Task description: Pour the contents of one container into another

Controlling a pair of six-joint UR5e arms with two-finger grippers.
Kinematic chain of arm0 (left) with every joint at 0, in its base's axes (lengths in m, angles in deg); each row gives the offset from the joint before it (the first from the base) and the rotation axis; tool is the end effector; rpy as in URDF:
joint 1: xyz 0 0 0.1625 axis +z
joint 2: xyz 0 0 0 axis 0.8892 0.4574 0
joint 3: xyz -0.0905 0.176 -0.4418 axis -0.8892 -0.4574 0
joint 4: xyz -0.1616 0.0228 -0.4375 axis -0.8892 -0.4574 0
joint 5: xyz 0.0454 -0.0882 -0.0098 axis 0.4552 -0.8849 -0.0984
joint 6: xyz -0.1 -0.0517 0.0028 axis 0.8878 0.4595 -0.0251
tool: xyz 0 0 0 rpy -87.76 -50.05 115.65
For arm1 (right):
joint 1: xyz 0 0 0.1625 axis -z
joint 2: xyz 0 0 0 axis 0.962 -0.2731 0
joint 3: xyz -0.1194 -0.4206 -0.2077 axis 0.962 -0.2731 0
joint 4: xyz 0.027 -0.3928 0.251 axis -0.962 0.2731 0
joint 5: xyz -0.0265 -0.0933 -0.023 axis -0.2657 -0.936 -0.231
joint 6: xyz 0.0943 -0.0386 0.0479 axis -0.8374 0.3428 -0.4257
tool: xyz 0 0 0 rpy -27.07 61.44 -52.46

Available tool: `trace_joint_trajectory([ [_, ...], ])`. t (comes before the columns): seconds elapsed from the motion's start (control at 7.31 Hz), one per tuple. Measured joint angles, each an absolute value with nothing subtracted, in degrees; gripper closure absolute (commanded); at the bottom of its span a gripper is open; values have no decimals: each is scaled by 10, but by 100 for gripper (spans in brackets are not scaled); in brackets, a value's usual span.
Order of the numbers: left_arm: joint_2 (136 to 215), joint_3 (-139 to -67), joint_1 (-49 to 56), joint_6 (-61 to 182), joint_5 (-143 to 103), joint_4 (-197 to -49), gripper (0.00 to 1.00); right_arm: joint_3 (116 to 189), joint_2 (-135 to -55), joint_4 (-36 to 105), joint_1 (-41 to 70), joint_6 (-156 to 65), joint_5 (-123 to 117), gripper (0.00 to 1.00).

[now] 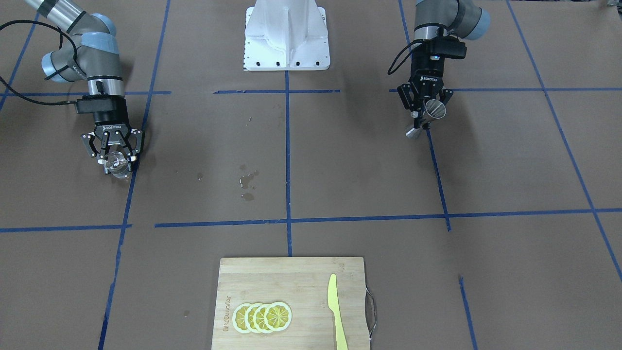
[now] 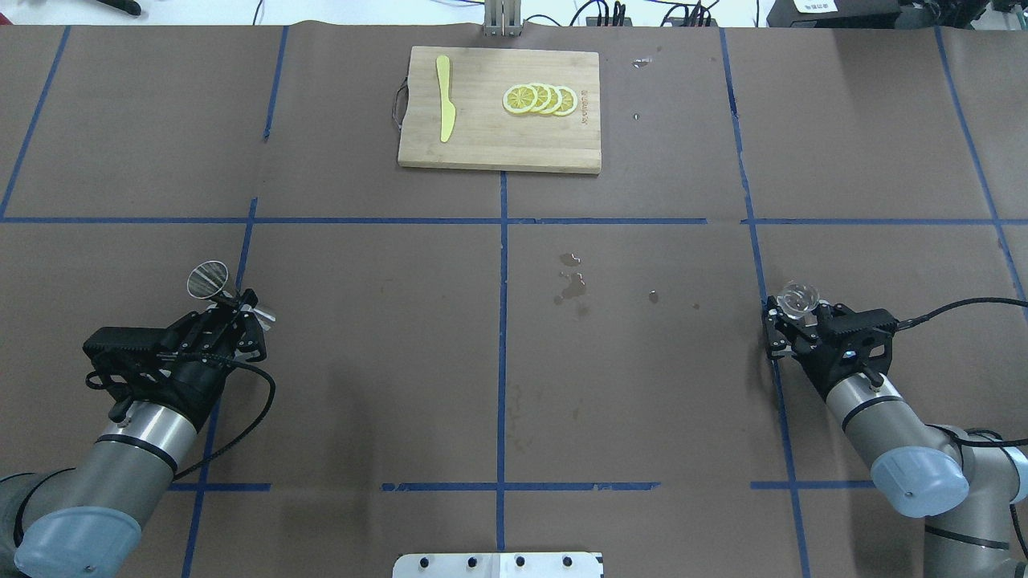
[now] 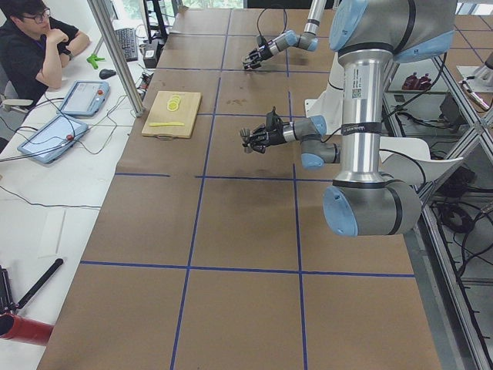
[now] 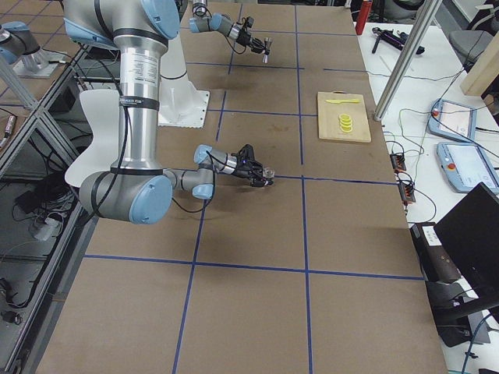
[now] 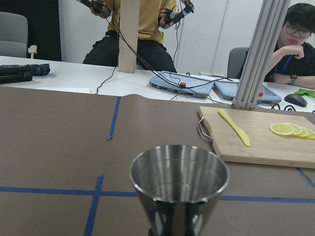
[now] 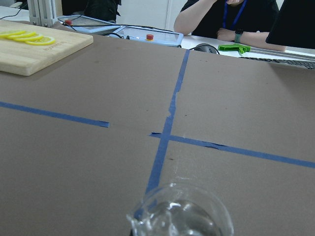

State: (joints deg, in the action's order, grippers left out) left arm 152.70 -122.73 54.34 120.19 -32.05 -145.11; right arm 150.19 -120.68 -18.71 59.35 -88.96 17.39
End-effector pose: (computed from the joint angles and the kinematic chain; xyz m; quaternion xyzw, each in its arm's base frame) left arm 0.4582 -0.2976 0.4446 0.4873 0.3887 -0.2133 0.7523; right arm -0.4449 -0.3401 0.6296 0.4930 -0.3060 0.0984 0.8085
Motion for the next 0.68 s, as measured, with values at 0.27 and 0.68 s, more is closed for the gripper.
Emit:
trace_joint_trajectory([
  [0.27, 1532, -1228, 543, 1202, -321, -1451, 100, 1521, -1208, -194, 588, -886, 201, 100],
  [0.68, 1550, -1226, 546, 1187, -322, -1451, 100, 1587, -1216, -199, 554, -875, 265, 100],
])
